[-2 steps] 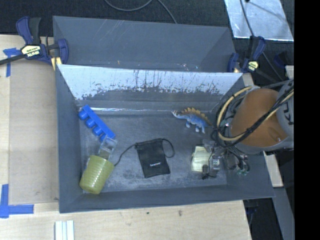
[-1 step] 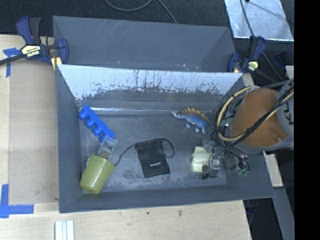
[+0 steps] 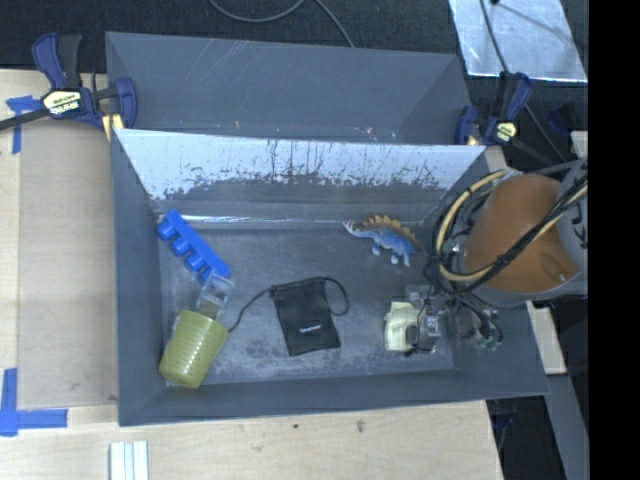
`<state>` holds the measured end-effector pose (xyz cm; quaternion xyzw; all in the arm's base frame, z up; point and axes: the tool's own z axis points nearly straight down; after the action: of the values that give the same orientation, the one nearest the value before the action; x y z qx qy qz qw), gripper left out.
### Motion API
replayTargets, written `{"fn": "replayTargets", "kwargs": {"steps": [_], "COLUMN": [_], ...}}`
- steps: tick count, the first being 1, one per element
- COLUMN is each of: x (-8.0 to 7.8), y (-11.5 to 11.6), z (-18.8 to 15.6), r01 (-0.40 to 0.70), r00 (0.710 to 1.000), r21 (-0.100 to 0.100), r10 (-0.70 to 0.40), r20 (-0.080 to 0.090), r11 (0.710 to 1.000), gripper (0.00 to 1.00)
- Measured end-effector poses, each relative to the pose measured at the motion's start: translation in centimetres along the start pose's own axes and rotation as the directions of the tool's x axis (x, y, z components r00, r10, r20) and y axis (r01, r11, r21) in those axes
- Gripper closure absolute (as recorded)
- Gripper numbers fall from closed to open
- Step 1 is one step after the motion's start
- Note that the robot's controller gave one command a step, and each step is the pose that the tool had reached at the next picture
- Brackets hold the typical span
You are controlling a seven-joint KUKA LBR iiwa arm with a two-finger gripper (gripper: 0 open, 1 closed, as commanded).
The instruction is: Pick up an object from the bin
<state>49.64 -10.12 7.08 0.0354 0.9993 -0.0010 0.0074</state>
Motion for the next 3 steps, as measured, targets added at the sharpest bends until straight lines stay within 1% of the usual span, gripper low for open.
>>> {"fn": "replayTargets", "kwargs": {"steps": [1, 3], "x": [0.3, 0.1], "y": [0.0, 0.0], "z": [-2.1, -6.5], "r01": [-0.001, -0.001], "r00": [1.000, 1.000], "r21": [-0.001, -0.001], "r10": [0.001, 0.001], "r20": [-0.011, -0.007], "r11": [1.000, 1.000], "gripper": [1.00, 1.00]}}
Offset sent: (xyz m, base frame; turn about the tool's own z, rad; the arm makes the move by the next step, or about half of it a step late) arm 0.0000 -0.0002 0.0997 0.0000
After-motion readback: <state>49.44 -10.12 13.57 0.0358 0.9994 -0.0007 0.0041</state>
